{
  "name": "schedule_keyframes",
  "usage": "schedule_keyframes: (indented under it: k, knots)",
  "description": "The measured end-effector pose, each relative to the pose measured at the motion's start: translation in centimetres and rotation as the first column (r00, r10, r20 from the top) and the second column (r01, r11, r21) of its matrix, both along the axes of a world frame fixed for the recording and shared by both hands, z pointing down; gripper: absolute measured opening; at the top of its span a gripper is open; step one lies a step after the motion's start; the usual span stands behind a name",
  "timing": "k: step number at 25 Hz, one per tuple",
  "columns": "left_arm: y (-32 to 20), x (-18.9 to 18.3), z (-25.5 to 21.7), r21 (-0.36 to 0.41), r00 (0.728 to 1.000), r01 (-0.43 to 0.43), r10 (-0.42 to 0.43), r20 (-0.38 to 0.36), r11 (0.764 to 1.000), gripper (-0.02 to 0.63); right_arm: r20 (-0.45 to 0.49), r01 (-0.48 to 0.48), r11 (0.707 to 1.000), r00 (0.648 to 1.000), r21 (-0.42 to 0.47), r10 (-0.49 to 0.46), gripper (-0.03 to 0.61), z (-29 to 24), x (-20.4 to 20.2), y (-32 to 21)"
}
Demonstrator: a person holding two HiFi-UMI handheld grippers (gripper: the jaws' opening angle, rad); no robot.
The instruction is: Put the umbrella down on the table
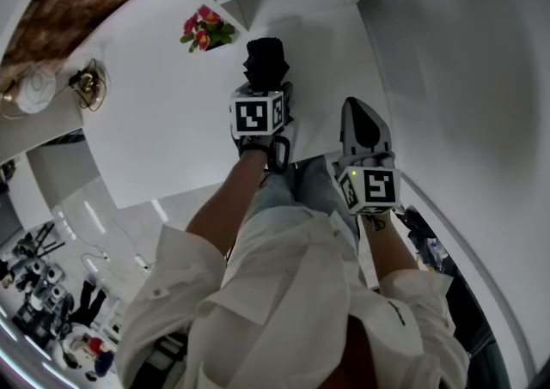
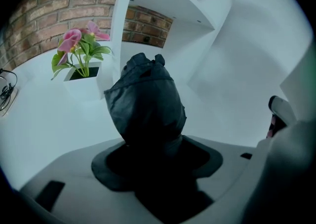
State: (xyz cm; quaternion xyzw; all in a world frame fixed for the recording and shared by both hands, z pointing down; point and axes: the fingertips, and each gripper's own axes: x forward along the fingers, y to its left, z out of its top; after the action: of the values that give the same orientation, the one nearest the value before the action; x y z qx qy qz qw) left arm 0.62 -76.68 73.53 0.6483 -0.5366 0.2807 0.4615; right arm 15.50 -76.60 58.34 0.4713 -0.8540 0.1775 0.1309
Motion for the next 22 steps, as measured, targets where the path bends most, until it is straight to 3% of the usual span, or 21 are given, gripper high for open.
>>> schedule_keyframes:
  k: [14, 22]
  knots:
    - [-0.4, -0.3, 2.0, -0.050, 0.998, -0.007, 0.010, 0.069, 0.999, 0.322, -0.001, -0.013, 1.000, 1.000, -0.008, 0.013, 0.018, 0.3, 0.4, -0.3]
    - [-0.4, 0.0, 2.4, -0.081, 0.998, -0.008, 0.014, 0.064, 0.997, 0.350, 0.005, -0.026, 1.000, 1.000, 0.014, 0.025, 0.018, -0.7, 0.6, -0.1]
